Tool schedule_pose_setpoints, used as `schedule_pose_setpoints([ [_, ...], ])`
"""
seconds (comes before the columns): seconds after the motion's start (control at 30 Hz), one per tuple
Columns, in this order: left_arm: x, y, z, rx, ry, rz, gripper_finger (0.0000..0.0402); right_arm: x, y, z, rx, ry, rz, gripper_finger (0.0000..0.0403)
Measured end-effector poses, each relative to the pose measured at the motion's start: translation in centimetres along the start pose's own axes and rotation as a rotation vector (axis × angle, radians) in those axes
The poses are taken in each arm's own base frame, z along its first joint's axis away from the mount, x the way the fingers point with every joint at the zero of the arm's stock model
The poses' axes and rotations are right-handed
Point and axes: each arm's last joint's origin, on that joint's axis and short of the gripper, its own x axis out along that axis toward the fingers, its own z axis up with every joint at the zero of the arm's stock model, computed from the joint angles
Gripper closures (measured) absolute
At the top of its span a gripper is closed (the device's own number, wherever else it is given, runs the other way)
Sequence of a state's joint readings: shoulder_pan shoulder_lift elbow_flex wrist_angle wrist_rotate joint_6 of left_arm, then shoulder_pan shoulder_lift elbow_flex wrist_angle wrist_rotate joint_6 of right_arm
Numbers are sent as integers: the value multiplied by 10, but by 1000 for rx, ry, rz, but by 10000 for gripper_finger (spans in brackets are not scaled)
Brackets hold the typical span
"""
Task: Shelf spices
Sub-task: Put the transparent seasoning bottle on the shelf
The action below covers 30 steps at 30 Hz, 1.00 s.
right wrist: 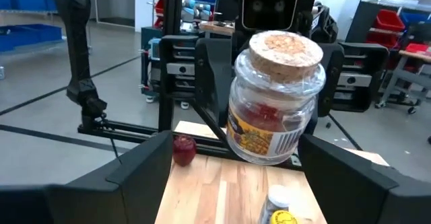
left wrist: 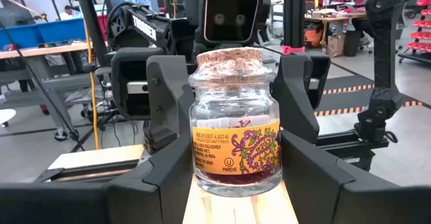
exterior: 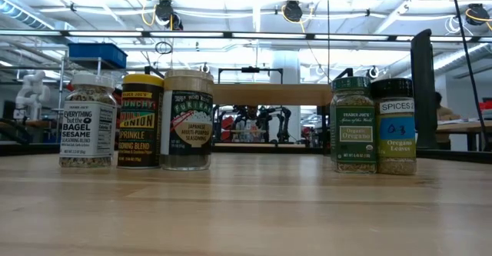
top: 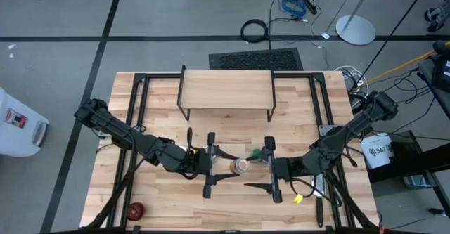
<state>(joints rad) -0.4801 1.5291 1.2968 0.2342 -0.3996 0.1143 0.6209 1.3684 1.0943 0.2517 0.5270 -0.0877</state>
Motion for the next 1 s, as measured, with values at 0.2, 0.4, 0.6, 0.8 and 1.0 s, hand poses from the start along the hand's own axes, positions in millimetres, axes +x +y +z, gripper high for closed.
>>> schedule_pose_setpoints([
  [0.2, 2, -1, -2, 0, 4, -5, 196, 10, 1, -3, -9, -35, -23, 98],
  [0.4, 3, -1, -3, 4, 10, 2, 196, 12, -2, -4, -12, -39, -30, 126],
  [0.6, 3, -2, -4, 10, 11, -1, 196, 12, -2, -3, -6, -49, -33, 150],
  [0.8, 3, -2, -4, 11, 10, -5, 196, 12, -2, -1, -10, -63, -33, 151],
  [1.0, 3, -1, -4, 18, 16, 11, 196, 12, -3, -3, -39, -45, -94, 136],
])
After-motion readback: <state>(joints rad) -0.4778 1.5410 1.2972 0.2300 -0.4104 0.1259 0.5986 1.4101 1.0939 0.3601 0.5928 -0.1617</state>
